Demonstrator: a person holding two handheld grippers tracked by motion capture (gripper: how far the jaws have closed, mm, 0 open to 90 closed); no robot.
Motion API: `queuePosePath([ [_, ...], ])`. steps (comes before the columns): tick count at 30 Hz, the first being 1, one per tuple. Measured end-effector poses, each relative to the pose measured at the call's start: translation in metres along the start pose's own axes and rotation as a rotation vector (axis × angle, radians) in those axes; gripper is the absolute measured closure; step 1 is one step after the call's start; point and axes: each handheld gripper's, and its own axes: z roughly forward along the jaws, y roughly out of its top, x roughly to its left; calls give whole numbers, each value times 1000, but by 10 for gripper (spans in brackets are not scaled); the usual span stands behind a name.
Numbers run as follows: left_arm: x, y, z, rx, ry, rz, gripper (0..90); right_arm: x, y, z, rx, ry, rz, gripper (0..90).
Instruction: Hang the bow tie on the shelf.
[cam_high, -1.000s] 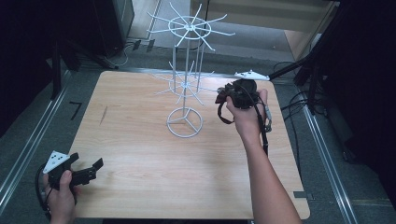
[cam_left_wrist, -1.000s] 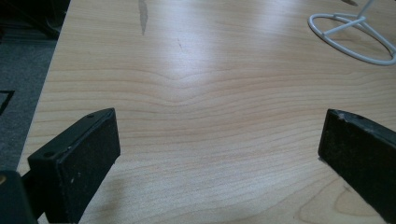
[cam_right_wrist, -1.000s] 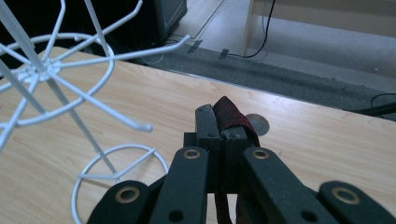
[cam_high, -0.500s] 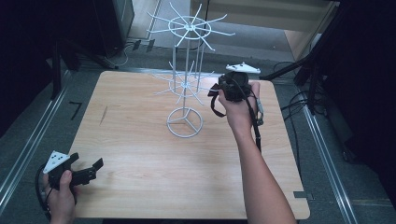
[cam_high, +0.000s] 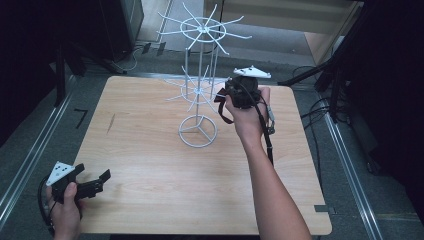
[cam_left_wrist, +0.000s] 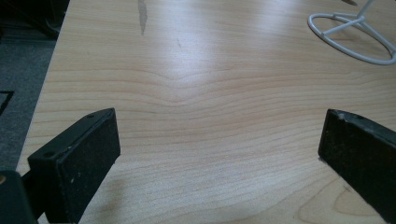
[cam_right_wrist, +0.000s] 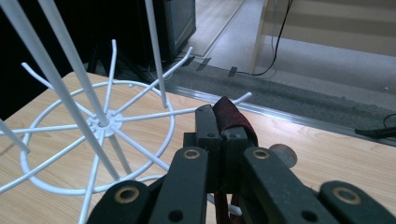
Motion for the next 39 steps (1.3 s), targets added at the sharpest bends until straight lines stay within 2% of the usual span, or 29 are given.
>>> queuePosePath([
  [11, 0, 0, 0, 0, 0, 2, 0, 6, -10, 7, 2, 0, 5, 896],
  [13, 0, 0, 0, 0, 1, 3, 0, 7, -11, 8, 0, 8, 10, 826],
  [21, 0, 0, 0, 0, 0, 2, 0, 6, -14, 9, -4, 34, 20, 726],
  [25, 0, 0, 0, -1, -2, 2, 0, 5, -16, 8, -7, 40, 1, 647],
  [28, 0, 0, 0, 1, -2, 3, 0, 1, -16, 6, -4, 47, -32, 581],
  [31, 0, 0, 0, 0, -2, 3, 0, -7, -19, 2, -6, 84, -45, 513],
  [33, 0, 0, 0, 1, -1, 3, 0, -8, -19, 1, -5, 95, -49, 496],
  [34, 0, 0, 0, 0, -1, 2, 0, -9, -20, -2, -4, 116, -60, 464],
  [39, 0, 0, 0, -1, 1, 3, 0, -9, -22, -8, -6, 145, -76, 430],
])
